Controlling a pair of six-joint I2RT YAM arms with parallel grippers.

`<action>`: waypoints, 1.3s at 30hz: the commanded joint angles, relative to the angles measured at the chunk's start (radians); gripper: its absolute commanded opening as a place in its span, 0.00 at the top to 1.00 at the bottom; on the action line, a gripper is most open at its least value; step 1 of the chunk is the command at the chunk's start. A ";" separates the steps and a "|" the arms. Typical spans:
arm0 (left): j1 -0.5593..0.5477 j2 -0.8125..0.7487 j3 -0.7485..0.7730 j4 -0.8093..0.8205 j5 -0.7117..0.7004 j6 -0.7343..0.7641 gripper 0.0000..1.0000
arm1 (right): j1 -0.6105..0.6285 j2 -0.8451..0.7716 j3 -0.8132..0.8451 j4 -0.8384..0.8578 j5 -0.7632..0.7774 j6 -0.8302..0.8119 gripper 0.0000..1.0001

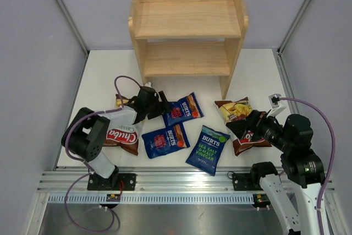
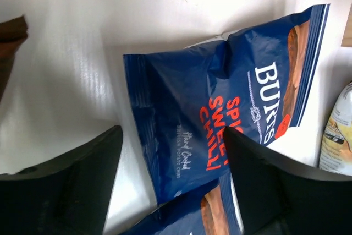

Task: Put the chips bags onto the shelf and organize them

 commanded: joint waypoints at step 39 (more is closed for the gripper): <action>-0.172 -0.781 -0.036 0.051 0.227 0.082 1.00 | 0.006 0.043 -0.275 0.588 -0.431 0.266 0.01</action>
